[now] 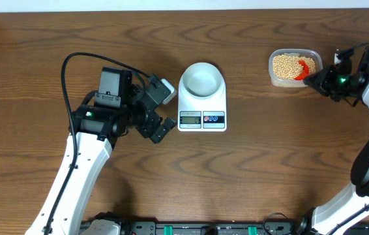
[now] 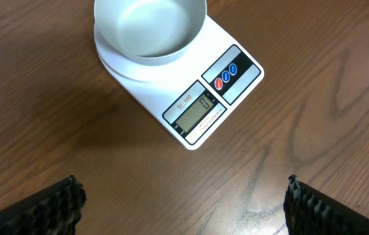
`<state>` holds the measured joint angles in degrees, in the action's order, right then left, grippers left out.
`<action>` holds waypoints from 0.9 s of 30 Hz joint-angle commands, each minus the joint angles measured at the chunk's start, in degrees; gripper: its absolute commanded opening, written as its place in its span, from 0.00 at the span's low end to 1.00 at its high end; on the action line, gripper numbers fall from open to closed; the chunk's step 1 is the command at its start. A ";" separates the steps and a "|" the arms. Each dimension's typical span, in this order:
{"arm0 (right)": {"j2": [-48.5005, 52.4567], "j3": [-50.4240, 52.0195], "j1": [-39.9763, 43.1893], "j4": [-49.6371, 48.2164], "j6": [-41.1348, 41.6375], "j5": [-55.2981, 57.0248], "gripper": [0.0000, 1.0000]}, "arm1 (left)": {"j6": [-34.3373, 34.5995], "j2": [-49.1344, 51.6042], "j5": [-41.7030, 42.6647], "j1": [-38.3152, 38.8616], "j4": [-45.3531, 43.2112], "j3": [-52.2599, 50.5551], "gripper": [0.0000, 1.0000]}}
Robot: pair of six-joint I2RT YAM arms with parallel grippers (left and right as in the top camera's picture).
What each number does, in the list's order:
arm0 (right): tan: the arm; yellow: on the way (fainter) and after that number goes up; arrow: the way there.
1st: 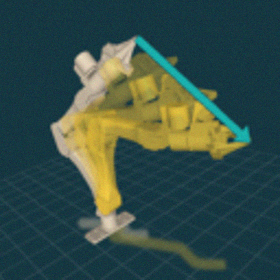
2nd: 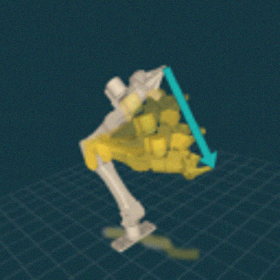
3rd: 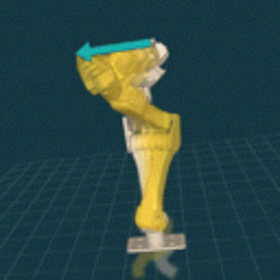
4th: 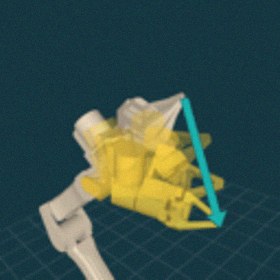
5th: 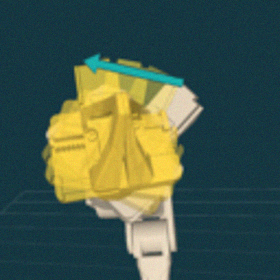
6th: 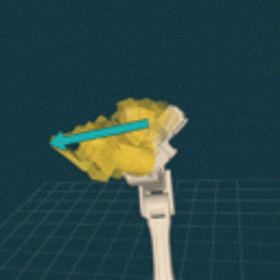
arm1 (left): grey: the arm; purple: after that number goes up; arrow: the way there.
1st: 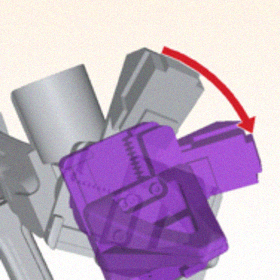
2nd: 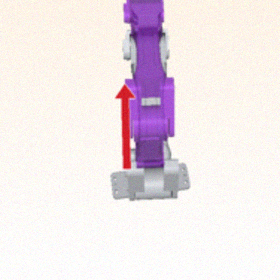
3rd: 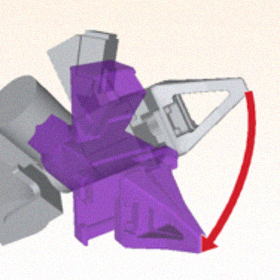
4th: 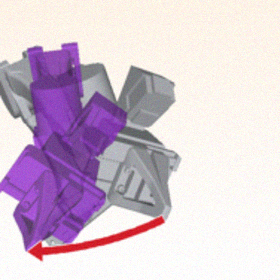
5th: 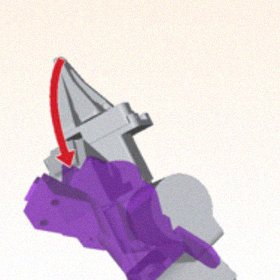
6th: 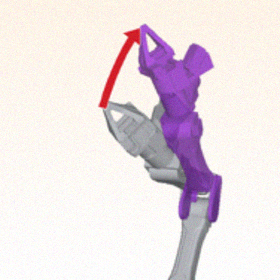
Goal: Scoop item into bowl and weigh 50g on scale
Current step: 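Drag and tilt the red scoop through the beans to fill it, then lift the filled red scoop up out of the bean tub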
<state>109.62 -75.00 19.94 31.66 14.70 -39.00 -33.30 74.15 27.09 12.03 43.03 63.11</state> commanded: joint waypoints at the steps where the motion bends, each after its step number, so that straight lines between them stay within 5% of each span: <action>1: 1.40 -0.22 0.68 -0.96 2.32 -0.81 0.01 | -0.96 0.33 0.52 -0.24 0.00 1.25 1.00; 27: 2.80 -0.22 6.19 -0.81 -3.19 -13.35 0.01 | -0.96 0.33 0.52 -0.24 0.00 1.25 1.00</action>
<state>111.28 -75.00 25.15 30.85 13.54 -48.99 -33.30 74.15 27.09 12.03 43.03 63.11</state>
